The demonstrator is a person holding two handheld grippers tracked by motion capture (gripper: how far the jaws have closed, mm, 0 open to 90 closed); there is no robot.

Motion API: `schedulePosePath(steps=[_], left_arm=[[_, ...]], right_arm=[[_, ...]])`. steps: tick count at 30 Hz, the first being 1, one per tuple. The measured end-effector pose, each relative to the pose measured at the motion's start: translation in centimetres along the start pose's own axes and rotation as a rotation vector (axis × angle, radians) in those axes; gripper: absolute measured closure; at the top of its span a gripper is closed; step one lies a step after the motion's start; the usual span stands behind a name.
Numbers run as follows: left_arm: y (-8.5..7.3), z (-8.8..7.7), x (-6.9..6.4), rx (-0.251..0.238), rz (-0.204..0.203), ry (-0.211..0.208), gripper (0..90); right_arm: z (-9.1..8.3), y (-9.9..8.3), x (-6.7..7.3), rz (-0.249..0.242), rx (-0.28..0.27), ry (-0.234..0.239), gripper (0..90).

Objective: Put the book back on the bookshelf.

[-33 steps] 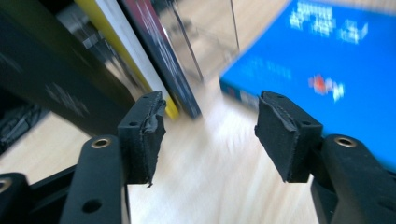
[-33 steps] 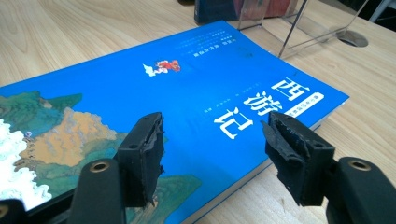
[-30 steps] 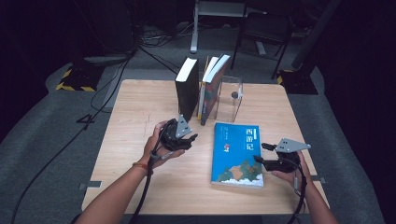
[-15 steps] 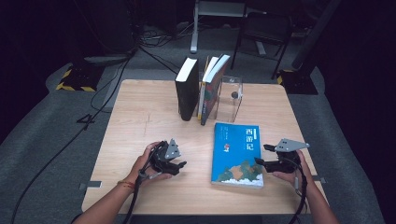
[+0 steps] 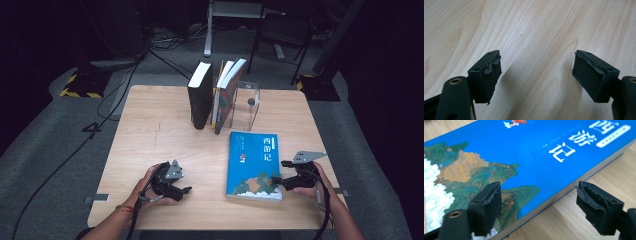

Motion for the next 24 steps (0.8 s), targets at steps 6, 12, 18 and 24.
schedulePosePath(steps=[6, 12, 18, 24], left_arm=[[-0.4, 0.2, 0.4, -0.012, -0.073, -0.012, 18.5], [-0.6, 0.3, 0.7, -0.036, -0.067, -0.019, 14.5], [-0.5, 0.6, 0.9, -0.031, -0.058, -0.026, 12.3], [-0.3, 0.7, 0.9, -0.026, -0.057, -0.024, 11.2]], right_arm=[[0.3, -0.8, -0.9, 0.095, -0.011, 0.094, 15.0], [1.0, -0.8, -0.4, 0.092, -0.005, 0.151, 10.0], [1.1, -0.7, -0.2, 0.087, 0.008, 0.147, 8.3], [1.2, -0.3, 0.3, 0.072, 0.027, 0.114, 7.7]])
Point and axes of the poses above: each handheld gripper's, and its own axes: z roughly forward along the jaws, y roughly out of its top, x roughly to its left, the point moved 3 cm from there along z, roughly forward along the jaws, and after that the axes turned 2 degrees about -x, right-handed, at the moved point
